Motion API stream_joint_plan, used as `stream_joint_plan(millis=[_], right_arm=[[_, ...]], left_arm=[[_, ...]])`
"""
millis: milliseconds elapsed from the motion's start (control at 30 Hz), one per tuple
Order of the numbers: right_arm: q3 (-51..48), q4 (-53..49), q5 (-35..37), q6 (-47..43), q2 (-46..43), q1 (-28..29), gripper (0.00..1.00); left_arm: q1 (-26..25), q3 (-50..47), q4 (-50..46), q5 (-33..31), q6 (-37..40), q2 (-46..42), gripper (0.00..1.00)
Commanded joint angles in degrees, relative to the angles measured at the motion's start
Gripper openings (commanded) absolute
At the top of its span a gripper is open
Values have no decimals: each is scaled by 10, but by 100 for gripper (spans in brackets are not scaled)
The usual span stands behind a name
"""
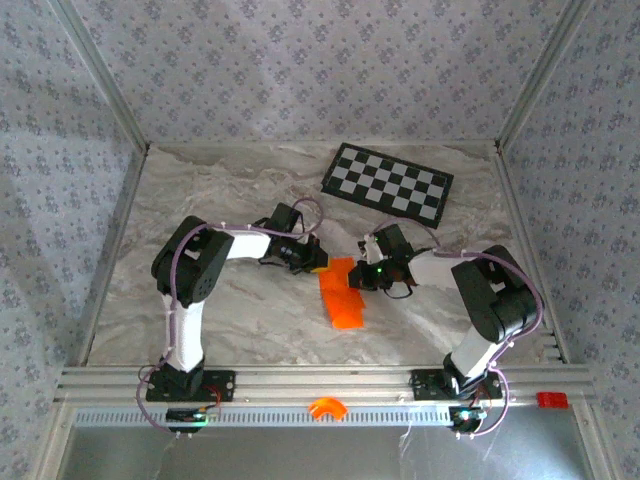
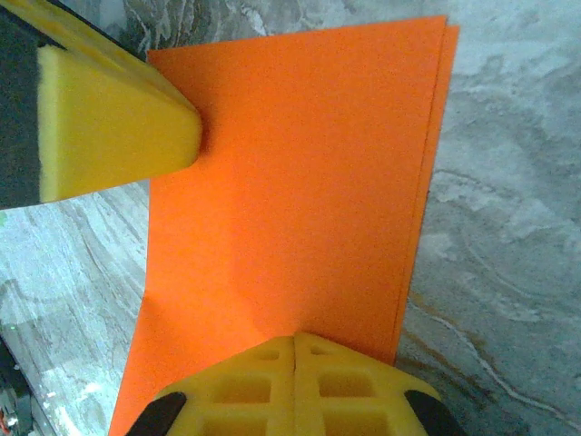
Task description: Fold a paper plane with a square sheet of paper (pick it up from the middle)
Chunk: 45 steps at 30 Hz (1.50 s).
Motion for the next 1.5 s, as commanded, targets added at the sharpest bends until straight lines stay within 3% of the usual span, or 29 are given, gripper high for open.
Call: stream_joint_plan(millis=[0, 400, 767, 933, 1100, 1167, 1467], right_arm=[[-35, -114, 89, 1, 49, 0, 0], [-34, -118, 92, 2, 49, 0, 0], [-35, -118, 97, 6, 47, 1, 0], [-37, -119, 98, 8, 46, 0, 0], [-36, -118, 98, 8, 46, 0, 0], [-37, -118, 98, 8, 46, 0, 0], [-37, -117, 100, 8, 49, 1, 0]], left_arm=[[22, -18, -3, -29, 9, 9, 0], [44, 2, -43, -118, -29, -26, 0], [7, 29, -117, -184, -58, -121, 4], [-45, 19, -111, -168, -68, -137, 4], [-95, -25, -40, -130, -98, -129, 3], [-110, -30, -54, -143, -89, -123, 2], [-117, -124, 7, -142, -97, -123, 1]])
